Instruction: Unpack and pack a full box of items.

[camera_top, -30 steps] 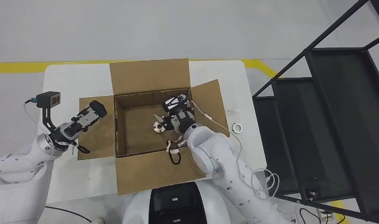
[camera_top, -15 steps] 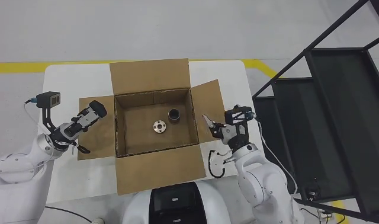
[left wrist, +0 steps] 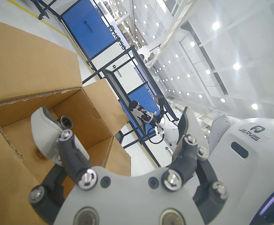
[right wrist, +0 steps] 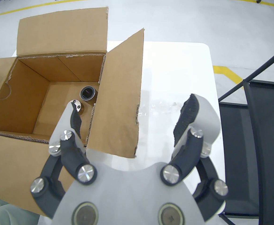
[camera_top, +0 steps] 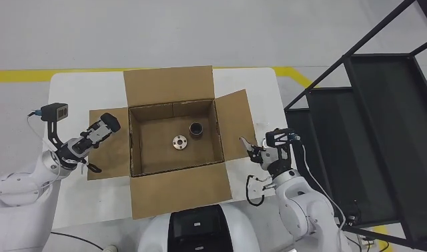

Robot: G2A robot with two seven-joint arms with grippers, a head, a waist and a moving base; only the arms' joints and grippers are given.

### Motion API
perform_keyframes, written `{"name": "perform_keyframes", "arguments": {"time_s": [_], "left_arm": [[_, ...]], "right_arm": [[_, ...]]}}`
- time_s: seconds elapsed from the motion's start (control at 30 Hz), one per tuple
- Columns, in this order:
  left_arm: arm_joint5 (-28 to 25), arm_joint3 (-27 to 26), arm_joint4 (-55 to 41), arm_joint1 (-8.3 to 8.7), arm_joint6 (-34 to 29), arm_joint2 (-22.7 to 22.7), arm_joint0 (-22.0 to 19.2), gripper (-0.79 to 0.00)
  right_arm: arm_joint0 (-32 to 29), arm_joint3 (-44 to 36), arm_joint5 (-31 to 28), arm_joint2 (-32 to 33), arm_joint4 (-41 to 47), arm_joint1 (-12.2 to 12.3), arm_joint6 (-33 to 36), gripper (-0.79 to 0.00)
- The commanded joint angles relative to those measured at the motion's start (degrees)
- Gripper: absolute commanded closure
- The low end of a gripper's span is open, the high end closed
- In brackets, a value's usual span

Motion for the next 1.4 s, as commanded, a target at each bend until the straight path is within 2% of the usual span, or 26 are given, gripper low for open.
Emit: {"name": "perform_keyframes", "arguments": {"time_s": [0.0, 0.13, 0.27, 0.37, 0.5, 0.87, 0.93, 1.1, 1.3, 1.33, 1.37], "left_arm": [[0.0, 0.0, 0.0, 0.00, 0.0, 0.0, 0.0, -0.785], [0.0, 0.0, 0.0, 0.00, 0.0, 0.0, 0.0, -0.785], [0.0, 0.0, 0.0, 0.00, 0.0, 0.0, 0.0, -0.785], [0.0, 0.0, 0.0, 0.00, 0.0, 0.0, 0.0, -0.785], [0.0, 0.0, 0.0, 0.00, 0.0, 0.0, 0.0, -0.785], [0.0, 0.0, 0.0, 0.00, 0.0, 0.0, 0.0, -0.785], [0.0, 0.0, 0.0, 0.00, 0.0, 0.0, 0.0, -0.785], [0.0, 0.0, 0.0, 0.00, 0.0, 0.0, 0.0, -0.785], [0.0, 0.0, 0.0, 0.00, 0.0, 0.0, 0.0, -0.785], [0.0, 0.0, 0.0, 0.00, 0.0, 0.0, 0.0, -0.785], [0.0, 0.0, 0.0, 0.00, 0.0, 0.0, 0.0, -0.785]], "right_arm": [[0.3, 1.1, -2.9, -2.2, -1.3, 0.1, -0.3, -0.785], [1.4, 6.0, -1.0, -5.9, -0.3, -0.2, -2.7, -0.785], [-0.4, 5.3, -0.7, -1.7, 4.0, 0.1, -4.5, -0.785], [-2.3, 4.0, -3.9, 3.3, 10.9, 0.5, -6.5, -0.785], [-6.4, 1.3, -12.1, 7.3, 15.1, 1.0, -12.7, -0.785], [-6.8, 1.2, -12.6, 7.6, 15.2, 1.0, -13.0, -0.785], [-6.1, 2.3, -11.7, 8.1, 14.9, 1.1, -13.0, -0.785], [-1.7, 8.1, -3.8, 11.7, 15.5, 1.1, -12.7, -0.785], [2.2, 15.9, -1.2, 13.5, 15.7, 1.4, -6.9, -0.785], [2.8, 17.2, -1.2, 13.1, 14.3, 1.5, -5.9, -0.745], [3.3, 18.5, -1.5, 12.4, 13.4, 1.5, -5.1, -0.566]]}}
